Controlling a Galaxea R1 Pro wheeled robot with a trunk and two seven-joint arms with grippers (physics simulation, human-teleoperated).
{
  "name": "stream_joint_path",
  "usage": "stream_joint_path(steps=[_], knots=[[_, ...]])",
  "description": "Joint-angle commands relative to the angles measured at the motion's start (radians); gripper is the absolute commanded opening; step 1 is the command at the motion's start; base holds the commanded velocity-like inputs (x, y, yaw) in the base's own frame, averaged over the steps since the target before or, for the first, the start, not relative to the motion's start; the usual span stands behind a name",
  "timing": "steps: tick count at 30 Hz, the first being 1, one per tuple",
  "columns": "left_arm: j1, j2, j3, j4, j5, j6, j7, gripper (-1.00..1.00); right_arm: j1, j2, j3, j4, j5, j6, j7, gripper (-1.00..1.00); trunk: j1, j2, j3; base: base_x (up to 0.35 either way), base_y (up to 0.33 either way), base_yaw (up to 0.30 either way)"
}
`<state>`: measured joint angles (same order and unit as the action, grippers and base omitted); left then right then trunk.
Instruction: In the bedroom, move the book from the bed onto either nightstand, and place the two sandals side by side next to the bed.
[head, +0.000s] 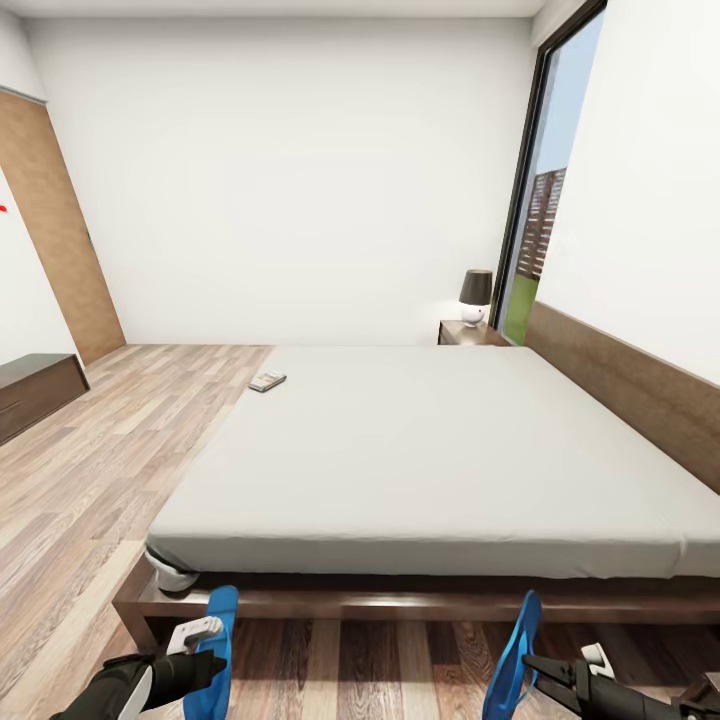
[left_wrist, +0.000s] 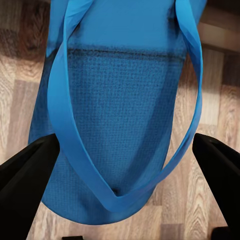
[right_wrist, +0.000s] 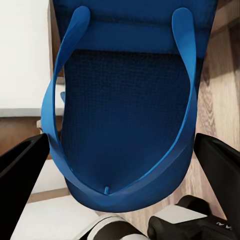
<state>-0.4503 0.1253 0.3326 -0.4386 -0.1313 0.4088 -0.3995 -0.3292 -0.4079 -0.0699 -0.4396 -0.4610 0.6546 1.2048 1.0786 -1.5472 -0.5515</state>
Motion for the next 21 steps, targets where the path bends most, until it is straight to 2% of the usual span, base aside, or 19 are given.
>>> stream_joint_path(steps=[1,7,21], knots=[[-0.001,-0.001,0.008,-0.002,-0.010,0.005,-0.009,-1.00,-0.001,0.000,-0.001,0.000,-0.005,0.008,0.002,-1.00,0.004,-0.008,-0.004,0.000,0.000,0.000],[-0.001,-0.014,0.008,0.016,-0.013,0.005,-0.009,-1.00,-0.001,0.000,-0.002,0.001,-0.006,0.010,0.004,-1.00,0.027,-0.050,-0.023,0.000,0.000,0.000],[-0.001,-0.014,0.010,0.017,-0.012,0.005,-0.009,-1.00,-0.001,0.001,-0.004,0.004,-0.005,0.010,0.004,-1.00,0.081,-0.148,-0.067,0.000,0.000,0.000]])
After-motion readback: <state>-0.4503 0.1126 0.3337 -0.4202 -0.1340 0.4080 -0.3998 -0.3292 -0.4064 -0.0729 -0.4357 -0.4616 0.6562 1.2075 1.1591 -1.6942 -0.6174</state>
